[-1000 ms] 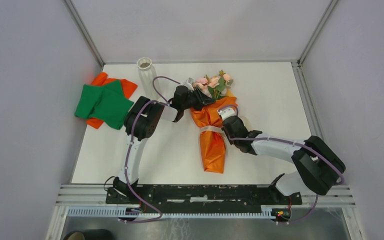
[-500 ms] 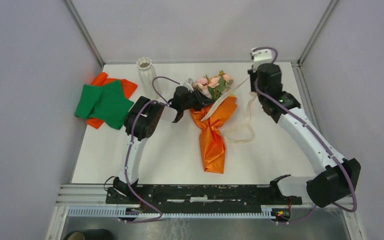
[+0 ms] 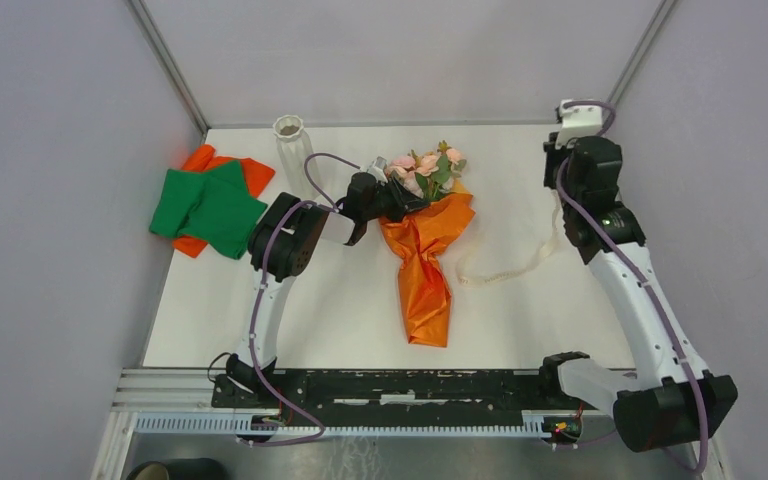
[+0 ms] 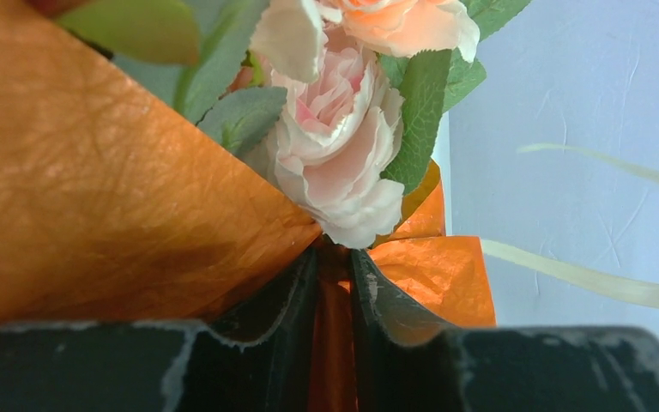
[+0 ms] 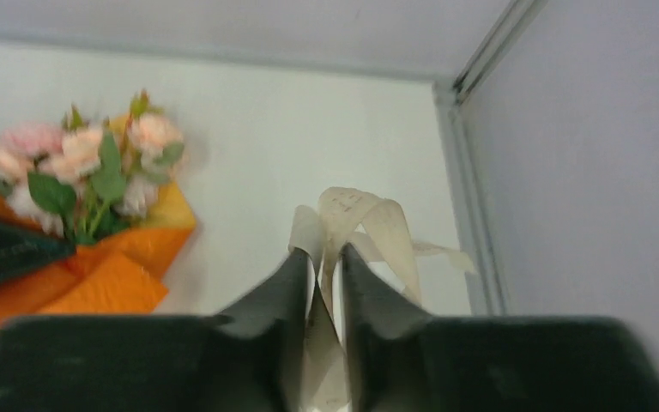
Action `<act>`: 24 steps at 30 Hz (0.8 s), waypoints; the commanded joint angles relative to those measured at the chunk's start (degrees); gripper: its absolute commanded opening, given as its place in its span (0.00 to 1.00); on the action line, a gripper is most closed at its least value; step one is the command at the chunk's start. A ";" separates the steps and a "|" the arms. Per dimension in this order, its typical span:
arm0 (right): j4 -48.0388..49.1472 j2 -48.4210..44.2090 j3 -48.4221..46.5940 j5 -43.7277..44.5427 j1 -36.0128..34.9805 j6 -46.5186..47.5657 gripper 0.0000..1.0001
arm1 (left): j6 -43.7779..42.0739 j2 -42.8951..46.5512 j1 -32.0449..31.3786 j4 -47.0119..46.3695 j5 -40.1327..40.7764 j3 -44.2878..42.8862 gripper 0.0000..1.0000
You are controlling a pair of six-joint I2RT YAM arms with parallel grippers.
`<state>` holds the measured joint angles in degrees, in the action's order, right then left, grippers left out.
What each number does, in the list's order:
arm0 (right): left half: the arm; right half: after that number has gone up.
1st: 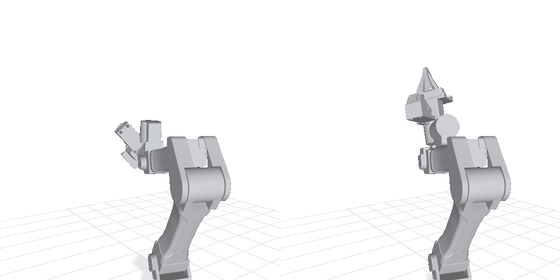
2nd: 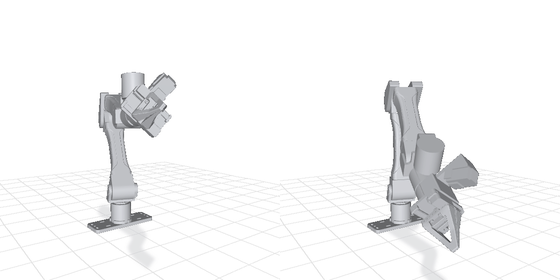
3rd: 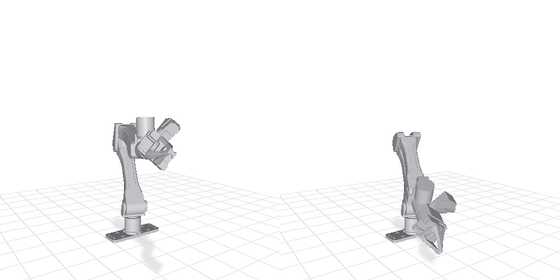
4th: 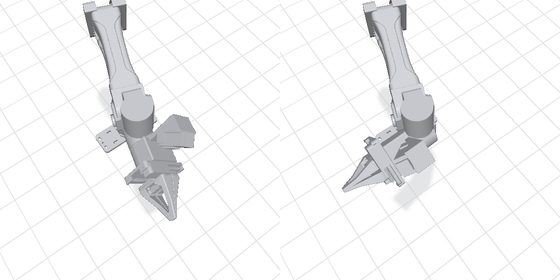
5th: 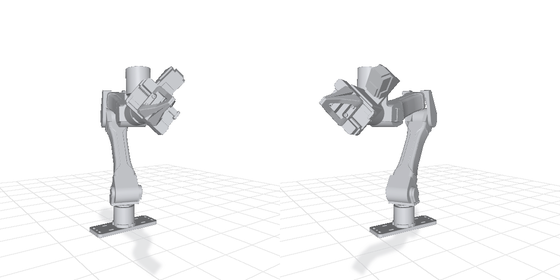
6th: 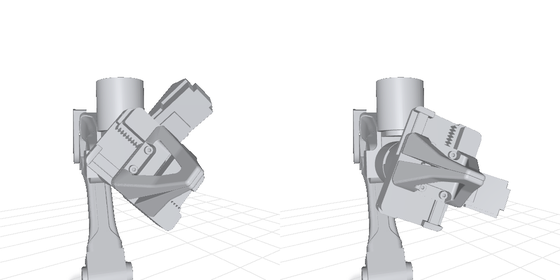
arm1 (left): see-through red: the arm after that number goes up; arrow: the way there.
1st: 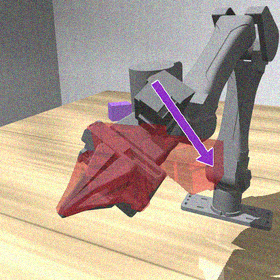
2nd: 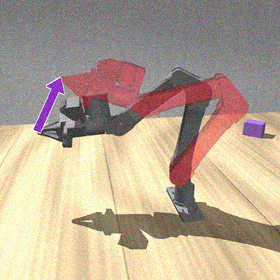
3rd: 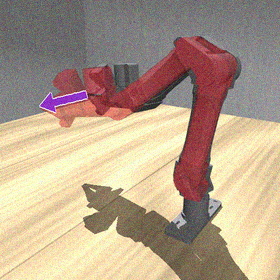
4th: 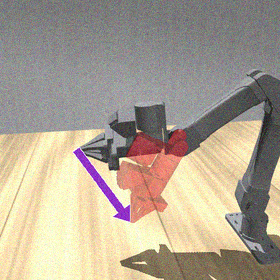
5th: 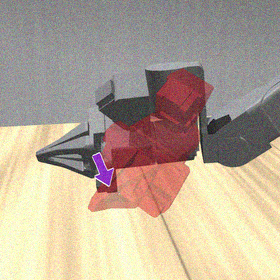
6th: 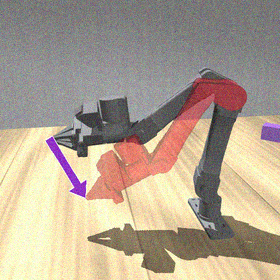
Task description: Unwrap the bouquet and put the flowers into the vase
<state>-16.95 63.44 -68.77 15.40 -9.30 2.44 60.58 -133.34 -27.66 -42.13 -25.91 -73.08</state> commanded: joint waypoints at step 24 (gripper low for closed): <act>14.01 6.83 23.13 -9.39 -13.70 -5.12 0.84 | -21.37 20.44 -5.27 33.40 11.23 -6.21 0.52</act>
<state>-6.79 70.74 -46.94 6.35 -22.33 -0.45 45.76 -120.29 -32.03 -15.92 -18.50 -75.50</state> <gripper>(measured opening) 0.840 0.506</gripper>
